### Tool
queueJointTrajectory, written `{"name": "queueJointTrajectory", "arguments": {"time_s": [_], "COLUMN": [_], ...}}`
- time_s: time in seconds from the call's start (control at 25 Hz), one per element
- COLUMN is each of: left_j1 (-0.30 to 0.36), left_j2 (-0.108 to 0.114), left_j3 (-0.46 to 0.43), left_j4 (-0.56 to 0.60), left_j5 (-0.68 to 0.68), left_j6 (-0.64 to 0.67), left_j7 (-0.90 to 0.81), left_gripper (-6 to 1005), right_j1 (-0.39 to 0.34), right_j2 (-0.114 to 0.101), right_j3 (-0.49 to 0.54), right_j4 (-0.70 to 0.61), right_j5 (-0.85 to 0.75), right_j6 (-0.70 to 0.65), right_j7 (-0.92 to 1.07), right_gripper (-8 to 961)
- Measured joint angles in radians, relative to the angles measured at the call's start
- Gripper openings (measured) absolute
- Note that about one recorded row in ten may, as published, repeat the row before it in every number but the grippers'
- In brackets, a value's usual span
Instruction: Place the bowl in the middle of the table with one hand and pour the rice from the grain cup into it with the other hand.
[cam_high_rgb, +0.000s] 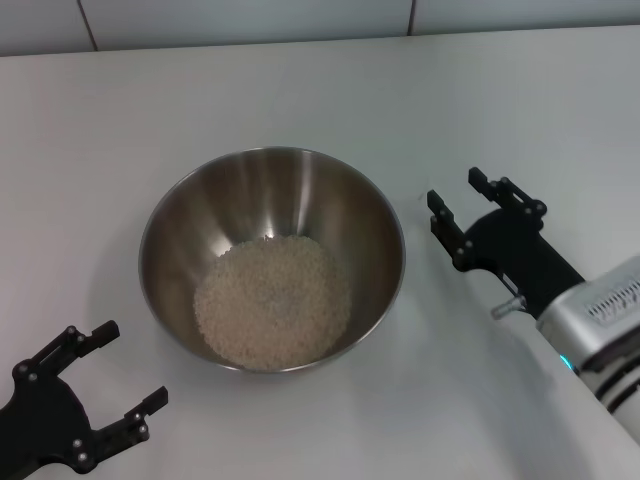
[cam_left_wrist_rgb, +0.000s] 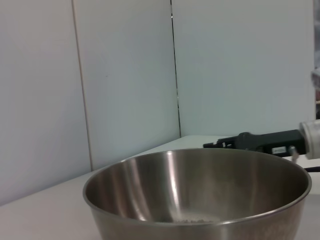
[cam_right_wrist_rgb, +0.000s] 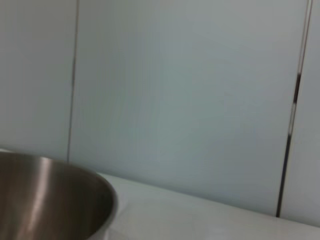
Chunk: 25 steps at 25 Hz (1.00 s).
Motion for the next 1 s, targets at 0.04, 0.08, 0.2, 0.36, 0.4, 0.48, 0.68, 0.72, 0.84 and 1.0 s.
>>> {"name": "queueJointTrajectory", "arguments": {"time_s": [0.04, 0.08, 0.2, 0.36, 0.4, 0.48, 0.68, 0.72, 0.84, 1.0], "left_j1": [0.001, 0.001, 0.003, 0.005, 0.005, 0.006, 0.008, 0.008, 0.007, 0.008], "left_j2": [0.0, 0.0, 0.001, 0.001, 0.001, 0.002, 0.004, 0.005, 0.006, 0.006], "left_j3": [-0.001, -0.001, -0.001, -0.001, 0.0, 0.0, 0.001, 0.001, 0.001, 0.0], "left_j4": [0.0, 0.0, 0.0, 0.0, 0.0, 0.0, 0.0, 0.0, 0.0, 0.0], "left_j5": [0.0, 0.0, 0.0, 0.0, 0.0, 0.0, 0.001, 0.001, 0.005, 0.005], "left_j6": [0.0, 0.0, 0.0, 0.0, 0.0, 0.0, 0.0, 0.0, 0.001, 0.001], "left_j7": [0.0, 0.0, 0.0, 0.0, 0.0, 0.0, 0.0, 0.0, 0.0, 0.0], "left_gripper": [859, 859, 859, 859, 859, 859, 859, 859, 859, 859], "right_j1": [-0.011, -0.025, -0.071, -0.128, -0.135, -0.137, -0.098, -0.09, -0.075, -0.06], "right_j2": [-0.001, -0.002, -0.009, -0.034, -0.039, -0.043, -0.016, -0.012, -0.008, -0.008], "right_j3": [-0.01, -0.02, -0.049, -0.102, -0.118, -0.151, -0.25, -0.269, -0.313, -0.362], "right_j4": [-0.001, -0.002, -0.004, -0.052, -0.088, -0.199, -0.55, -0.6, -0.66, -0.663], "right_j5": [0.0, 0.0, 0.0, -0.007, -0.018, -0.061, -0.216, -0.238, -0.26, -0.261], "right_j6": [-0.021, -0.045, -0.115, -0.255, -0.297, -0.388, -0.599, -0.628, -0.669, -0.674], "right_j7": [0.0, 0.0, 0.002, 0.074, 0.129, 0.275, 0.554, 0.585, 0.631, 0.634], "right_gripper": [489, 515, 583, 668, 679, 702, 758, 758, 758, 759]}}
